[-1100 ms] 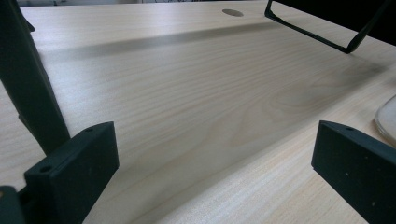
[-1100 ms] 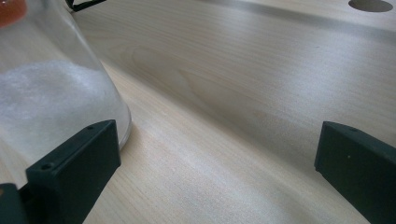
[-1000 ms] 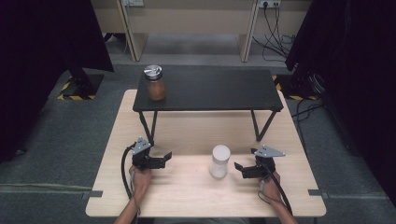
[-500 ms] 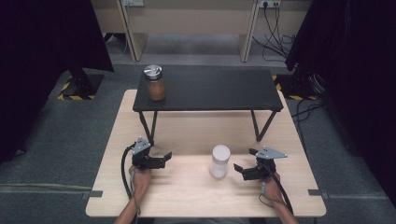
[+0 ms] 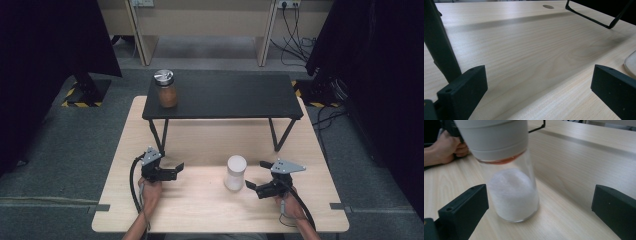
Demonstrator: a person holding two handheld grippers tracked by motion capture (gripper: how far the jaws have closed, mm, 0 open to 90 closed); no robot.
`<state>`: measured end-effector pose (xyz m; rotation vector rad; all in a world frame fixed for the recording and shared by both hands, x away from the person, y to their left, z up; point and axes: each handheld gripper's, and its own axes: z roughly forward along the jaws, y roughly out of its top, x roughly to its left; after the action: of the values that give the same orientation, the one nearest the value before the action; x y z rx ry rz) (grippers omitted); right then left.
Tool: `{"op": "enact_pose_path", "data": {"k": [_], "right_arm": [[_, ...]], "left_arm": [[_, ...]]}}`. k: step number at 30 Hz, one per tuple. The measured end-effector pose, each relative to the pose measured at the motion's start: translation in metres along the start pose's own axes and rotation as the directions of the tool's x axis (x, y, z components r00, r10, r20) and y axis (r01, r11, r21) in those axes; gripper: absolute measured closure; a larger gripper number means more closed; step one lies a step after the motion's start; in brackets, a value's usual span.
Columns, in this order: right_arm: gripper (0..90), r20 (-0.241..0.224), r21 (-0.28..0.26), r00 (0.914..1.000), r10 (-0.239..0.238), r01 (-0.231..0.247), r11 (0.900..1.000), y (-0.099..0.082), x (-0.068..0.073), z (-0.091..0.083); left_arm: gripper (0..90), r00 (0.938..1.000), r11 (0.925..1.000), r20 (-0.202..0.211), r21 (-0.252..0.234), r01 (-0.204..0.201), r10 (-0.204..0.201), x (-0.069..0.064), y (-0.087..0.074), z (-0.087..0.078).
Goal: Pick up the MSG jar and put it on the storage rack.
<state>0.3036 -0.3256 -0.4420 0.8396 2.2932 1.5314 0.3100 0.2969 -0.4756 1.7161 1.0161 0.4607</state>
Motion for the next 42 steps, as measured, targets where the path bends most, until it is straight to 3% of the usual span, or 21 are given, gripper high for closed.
{"op": "enact_pose_path", "data": {"k": [19,27,30,36,42], "right_arm": [[1.4,-0.059,-0.067,0.9971,-0.048,0.044,0.9967,0.006,0.017,-0.008],[1.6,-0.027,-0.063,0.9978,-0.061,0.06,0.9962,0.009,0.03,-0.004],[1.6,-0.034,-0.079,0.9975,-0.062,0.06,0.9951,0.009,0.027,-0.004],[4.5,0.005,-0.078,0.9983,-0.058,0.058,0.9953,0.014,0.03,0.006],[7.3,-0.014,-0.086,0.9981,-0.059,0.058,0.9946,0.017,0.026,0.014]], "left_arm": [[0.0,1.0,1.0,0.002,0.002,0.002,-0.002,0.001,0.0,0.0],[0.0,1.0,1.0,0.003,0.002,0.002,-0.002,0.0,0.0,0.0],[0.0,1.0,1.0,0.003,0.002,0.002,-0.002,0.0,0.0,0.0],[0.0,1.0,1.0,0.002,0.003,0.0,0.0,0.0,0.0,0.0],[0.0,1.0,1.0,0.003,0.003,0.001,-0.002,0.0,0.0,0.0]]}}
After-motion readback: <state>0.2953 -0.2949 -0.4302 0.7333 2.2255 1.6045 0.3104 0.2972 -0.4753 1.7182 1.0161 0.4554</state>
